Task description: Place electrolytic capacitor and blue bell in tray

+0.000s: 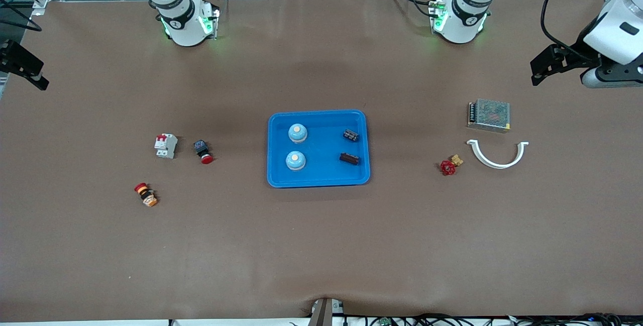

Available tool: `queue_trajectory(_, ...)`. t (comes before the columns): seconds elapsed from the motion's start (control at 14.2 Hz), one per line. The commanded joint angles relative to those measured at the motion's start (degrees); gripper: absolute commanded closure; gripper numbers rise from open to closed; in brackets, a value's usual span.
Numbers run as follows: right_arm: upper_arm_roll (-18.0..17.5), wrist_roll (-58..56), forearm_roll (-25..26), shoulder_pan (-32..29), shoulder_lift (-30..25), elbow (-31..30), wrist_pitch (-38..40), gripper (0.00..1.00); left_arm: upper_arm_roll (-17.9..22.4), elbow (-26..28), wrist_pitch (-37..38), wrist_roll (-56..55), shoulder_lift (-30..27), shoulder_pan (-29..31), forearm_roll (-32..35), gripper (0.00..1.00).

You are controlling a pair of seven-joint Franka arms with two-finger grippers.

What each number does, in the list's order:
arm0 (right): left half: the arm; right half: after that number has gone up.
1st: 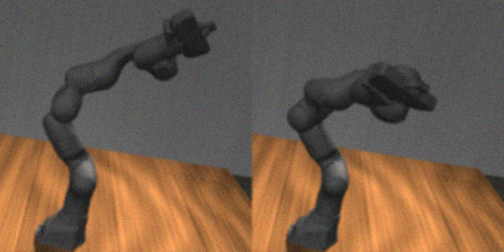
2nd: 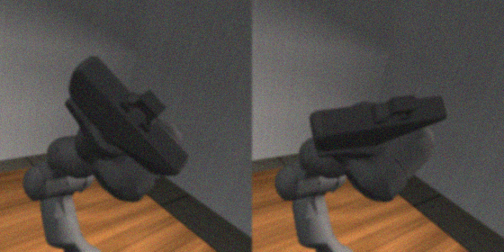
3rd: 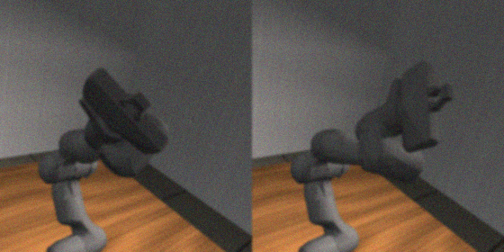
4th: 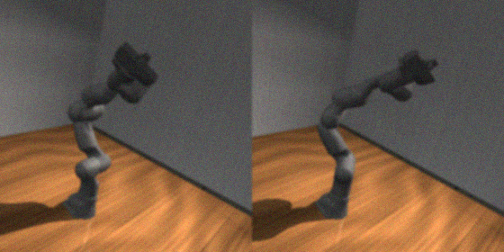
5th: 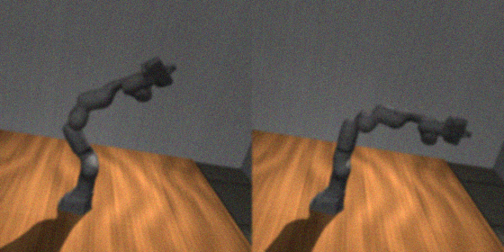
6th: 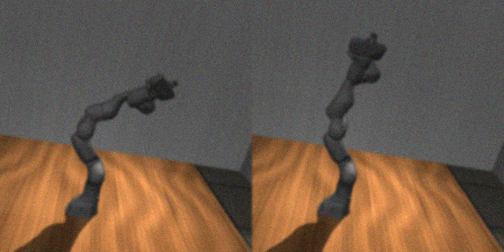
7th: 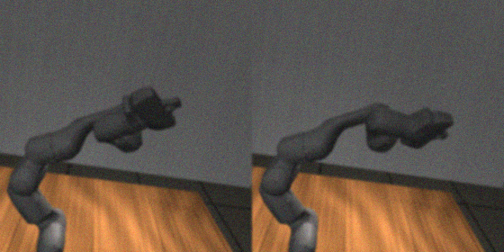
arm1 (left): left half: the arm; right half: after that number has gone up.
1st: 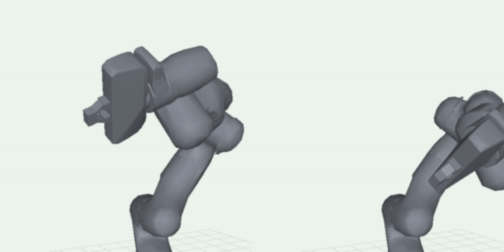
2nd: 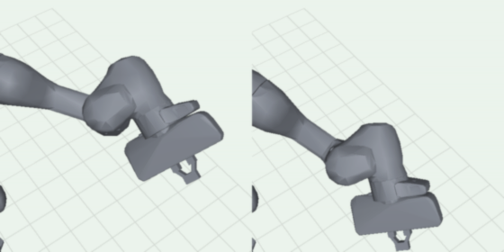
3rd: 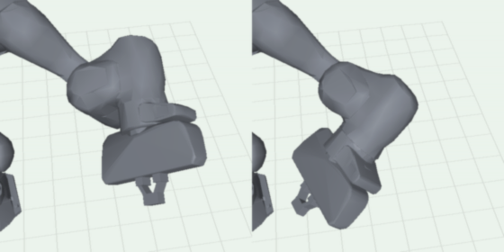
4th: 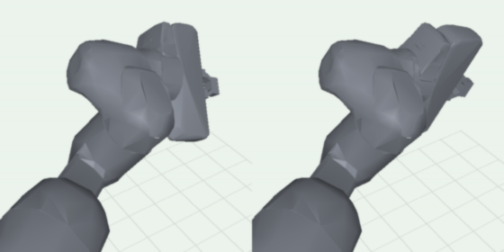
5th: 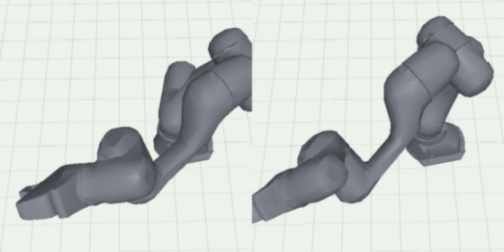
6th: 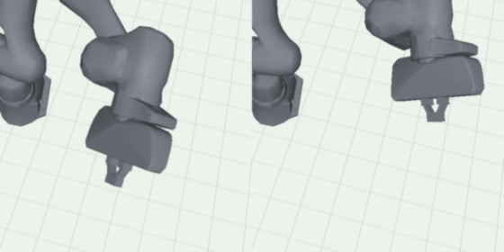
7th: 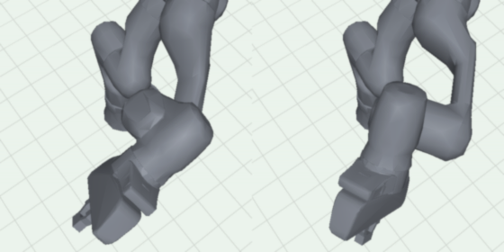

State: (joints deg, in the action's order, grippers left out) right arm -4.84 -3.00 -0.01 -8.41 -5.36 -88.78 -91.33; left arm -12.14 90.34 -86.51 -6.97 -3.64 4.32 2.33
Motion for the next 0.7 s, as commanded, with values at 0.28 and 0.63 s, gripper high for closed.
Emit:
queue_trajectory(0.28, -0.61, -0.95, -0.16, -1.08, 0.79, 1.6, 1.24, 0.0, 0.01, -1.31, 1.08, 0.73, 0.3, -0.1, -0.66, 0.0)
queue_trajectory(0.63, -0.7, -0.95, -0.16, -0.82, 0.79, 1.6, 1.15, 0.0, 0.01, -1.4, 1.08, 0.64, 0.12, -0.02, -1.01, 0.0)
